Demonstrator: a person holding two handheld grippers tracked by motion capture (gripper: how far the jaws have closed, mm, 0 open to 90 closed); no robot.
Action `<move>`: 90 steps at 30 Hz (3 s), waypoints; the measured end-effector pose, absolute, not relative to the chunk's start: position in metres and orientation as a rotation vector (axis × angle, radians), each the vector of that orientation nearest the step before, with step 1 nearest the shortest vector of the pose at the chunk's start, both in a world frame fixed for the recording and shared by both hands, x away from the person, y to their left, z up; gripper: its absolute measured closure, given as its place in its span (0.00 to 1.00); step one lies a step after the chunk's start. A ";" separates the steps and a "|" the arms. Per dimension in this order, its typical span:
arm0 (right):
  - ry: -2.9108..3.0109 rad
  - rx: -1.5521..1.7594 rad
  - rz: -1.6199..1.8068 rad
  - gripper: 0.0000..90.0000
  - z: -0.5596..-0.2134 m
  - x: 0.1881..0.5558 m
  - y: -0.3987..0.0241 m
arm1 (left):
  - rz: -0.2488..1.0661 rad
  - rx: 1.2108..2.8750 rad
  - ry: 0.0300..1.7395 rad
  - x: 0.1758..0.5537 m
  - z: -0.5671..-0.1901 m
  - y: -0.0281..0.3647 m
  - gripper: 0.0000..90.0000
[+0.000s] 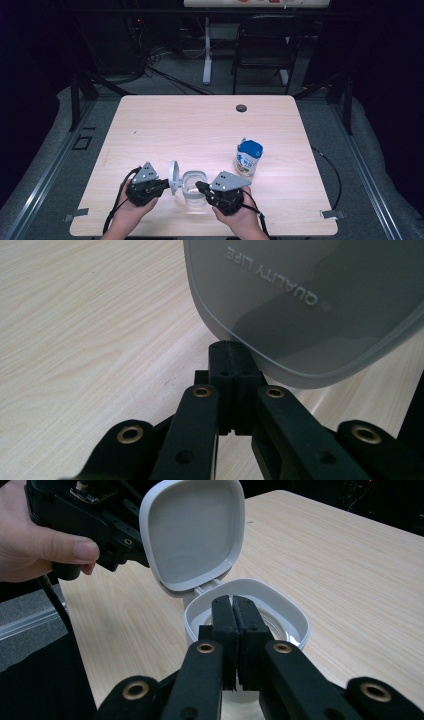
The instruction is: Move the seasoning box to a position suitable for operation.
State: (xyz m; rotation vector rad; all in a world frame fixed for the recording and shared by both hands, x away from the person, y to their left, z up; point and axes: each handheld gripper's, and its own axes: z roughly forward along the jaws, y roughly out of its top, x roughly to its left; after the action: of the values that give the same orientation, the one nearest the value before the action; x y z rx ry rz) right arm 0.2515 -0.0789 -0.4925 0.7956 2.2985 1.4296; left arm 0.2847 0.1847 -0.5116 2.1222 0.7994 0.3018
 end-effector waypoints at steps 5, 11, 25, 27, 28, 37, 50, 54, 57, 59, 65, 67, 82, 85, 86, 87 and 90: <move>2.298 0.796 1.427 0.99 -0.492 0.251 -0.079 | 0.305 2.121 0.800 0.284 -0.511 0.186 1.00; 2.296 0.795 1.419 0.97 -0.493 0.252 -0.080 | 0.323 2.100 0.821 0.285 -0.510 0.193 0.95; 2.275 0.822 1.416 0.90 -0.489 0.258 -0.090 | 0.327 2.065 0.846 0.279 -0.519 0.205 0.68; 2.271 0.828 1.421 0.89 -0.488 0.260 -0.091 | 0.317 2.073 0.839 0.278 -0.520 0.205 0.64; 2.271 0.830 1.414 0.88 -0.488 0.261 -0.092 | 0.316 2.066 0.837 0.277 -0.522 0.205 0.63; 2.262 0.838 1.436 0.81 -0.486 0.267 -0.092 | 0.305 2.097 0.842 0.273 -0.529 0.204 0.61; 2.247 0.840 1.437 0.76 -0.485 0.265 -0.095 | 0.334 2.123 0.833 0.275 -0.534 0.195 0.65; 2.234 0.848 1.438 0.71 -0.485 0.265 -0.096 | 0.339 2.118 0.835 0.277 -0.533 0.194 0.66; 2.230 0.854 1.434 0.69 -0.484 0.264 -0.098 | 0.348 2.113 0.839 0.278 -0.534 0.194 0.67; 2.213 0.857 1.445 0.67 -0.483 0.264 -0.100 | 0.351 2.108 0.843 0.280 -0.534 0.194 0.67; 2.177 0.836 1.452 0.64 -0.477 0.262 -0.105 | 0.343 2.114 0.842 0.281 -0.533 0.194 0.67; 2.167 0.825 1.449 0.61 -0.475 0.262 -0.109 | 0.340 2.110 0.839 0.281 -0.533 0.194 0.67; 2.112 0.863 1.479 0.57 -0.452 0.261 -0.135 | 0.308 2.081 0.832 0.281 -0.528 0.199 0.64; 2.086 0.880 1.480 0.59 -0.442 0.259 -0.146 | 0.303 2.078 0.832 0.281 -0.525 0.203 0.64; 2.086 0.880 1.480 0.59 -0.442 0.259 -0.146 | 0.308 2.072 0.832 0.281 -0.525 0.204 0.64; 2.079 0.889 1.472 0.60 -0.437 0.258 -0.151 | 0.306 2.074 0.834 0.281 -0.524 0.206 0.64; 2.066 0.900 1.468 0.60 -0.434 0.257 -0.156 | 0.317 2.074 0.836 0.281 -0.522 0.207 0.64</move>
State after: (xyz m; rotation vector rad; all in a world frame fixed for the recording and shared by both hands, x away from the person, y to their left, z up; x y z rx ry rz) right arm 0.2575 -0.1555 -0.4336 0.8996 2.0665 1.4679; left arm 0.2813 0.2070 -0.5225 2.0736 0.8362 0.3174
